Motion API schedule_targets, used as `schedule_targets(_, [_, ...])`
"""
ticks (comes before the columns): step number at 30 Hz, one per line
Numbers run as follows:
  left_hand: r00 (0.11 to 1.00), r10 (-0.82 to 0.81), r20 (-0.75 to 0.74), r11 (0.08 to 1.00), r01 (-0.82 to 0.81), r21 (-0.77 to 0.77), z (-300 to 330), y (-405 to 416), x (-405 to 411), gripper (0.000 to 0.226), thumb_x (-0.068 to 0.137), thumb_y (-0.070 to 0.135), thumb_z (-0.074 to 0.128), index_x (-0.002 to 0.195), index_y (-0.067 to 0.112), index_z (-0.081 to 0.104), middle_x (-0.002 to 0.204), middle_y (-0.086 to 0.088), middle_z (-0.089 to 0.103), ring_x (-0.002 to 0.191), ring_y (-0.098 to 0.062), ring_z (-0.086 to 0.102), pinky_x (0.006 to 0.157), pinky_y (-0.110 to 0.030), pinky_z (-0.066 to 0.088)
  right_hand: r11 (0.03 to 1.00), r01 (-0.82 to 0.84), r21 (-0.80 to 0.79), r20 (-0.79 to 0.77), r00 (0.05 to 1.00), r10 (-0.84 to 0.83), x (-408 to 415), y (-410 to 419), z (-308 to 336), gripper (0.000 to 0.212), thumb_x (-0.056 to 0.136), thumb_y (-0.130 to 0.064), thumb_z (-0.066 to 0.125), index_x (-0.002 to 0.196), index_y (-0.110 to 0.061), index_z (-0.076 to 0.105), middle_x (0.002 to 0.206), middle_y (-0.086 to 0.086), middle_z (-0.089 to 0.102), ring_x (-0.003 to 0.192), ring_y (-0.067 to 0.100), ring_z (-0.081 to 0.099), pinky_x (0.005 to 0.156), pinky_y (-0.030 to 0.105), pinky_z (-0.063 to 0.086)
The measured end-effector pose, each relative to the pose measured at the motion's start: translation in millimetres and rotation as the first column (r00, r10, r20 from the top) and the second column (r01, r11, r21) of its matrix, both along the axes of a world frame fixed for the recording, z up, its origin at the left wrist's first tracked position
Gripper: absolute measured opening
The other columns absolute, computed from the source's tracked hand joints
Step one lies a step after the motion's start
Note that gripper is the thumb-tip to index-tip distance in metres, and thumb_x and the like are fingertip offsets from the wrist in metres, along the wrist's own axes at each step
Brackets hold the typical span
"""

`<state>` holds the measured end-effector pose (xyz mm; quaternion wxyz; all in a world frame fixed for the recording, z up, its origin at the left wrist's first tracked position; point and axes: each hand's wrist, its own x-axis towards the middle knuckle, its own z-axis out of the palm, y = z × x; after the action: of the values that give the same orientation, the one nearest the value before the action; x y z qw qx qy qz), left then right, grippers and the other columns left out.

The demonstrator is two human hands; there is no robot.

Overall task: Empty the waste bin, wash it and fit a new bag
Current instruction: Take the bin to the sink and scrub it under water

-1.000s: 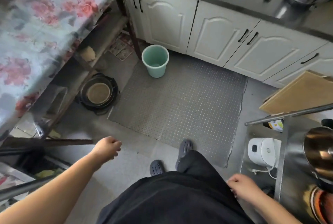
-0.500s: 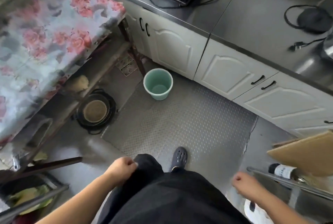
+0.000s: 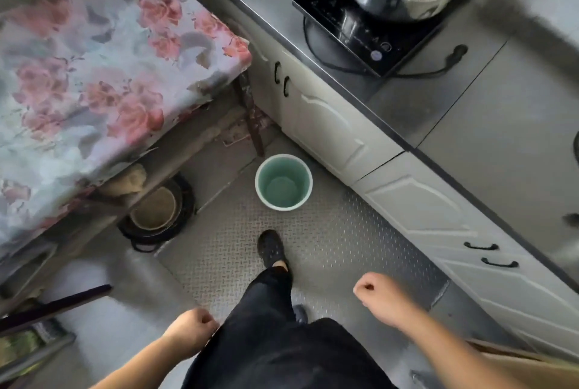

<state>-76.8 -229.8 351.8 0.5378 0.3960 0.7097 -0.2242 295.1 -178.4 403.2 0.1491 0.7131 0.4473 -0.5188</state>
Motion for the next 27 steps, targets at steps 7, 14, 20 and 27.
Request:
schedule_targets(7, [0.996,0.086,0.019,0.989,-0.087,0.122,-58,160,14,0.025,0.092,0.022,0.052,0.069,0.013,0.055,0.074,-0.007,0.063,0.069,-0.022,0.057,0.063,-0.031,0.046,0.985,-0.15,-0.089,0.017,0.988,0.152,-20,88,-72,0.031,0.092,-0.027,0.053,0.075,-0.004,0.062,0.076,0.013,0.064,0.067,0.019,0.055,0.06,0.031,0.035])
schedule_targets(14, [0.976,0.189,0.104,0.973,-0.201,0.116,-218,248,66,0.024,0.092,0.027,0.056,0.07,0.018,0.056,0.072,-0.003,0.062,0.075,-0.023,0.062,0.066,-0.032,0.049,0.963,-0.241,-0.119,0.007,0.97,0.243,-32,153,-237,0.048,0.1,-0.043,0.043,0.065,-0.01,0.052,0.061,-0.001,0.045,0.056,0.015,0.041,0.057,0.033,0.03])
schedule_targets(20, [0.698,0.712,0.076,0.695,-0.716,0.063,-380,255,96,0.047,0.09,0.036,0.07,0.12,0.003,0.056,0.094,-0.01,0.065,0.086,-0.026,0.068,0.069,-0.04,0.063,0.955,-0.257,-0.149,-0.075,0.966,0.248,-38,165,-377,0.037,0.098,-0.037,0.05,0.074,-0.009,0.053,0.07,0.002,0.054,0.063,0.015,0.048,0.057,0.029,0.034])
schedule_targets(27, [0.247,0.954,0.173,0.274,-0.949,-0.157,-477,254,120,0.053,0.085,0.032,0.078,0.127,0.014,0.051,0.123,-0.008,0.066,0.103,-0.024,0.067,0.07,-0.035,0.059,0.917,-0.33,-0.224,-0.07,0.944,0.323,-16,175,-456,0.026,0.091,-0.041,0.055,0.077,-0.02,0.06,0.078,-0.003,0.065,0.073,0.013,0.059,0.065,0.03,0.045])
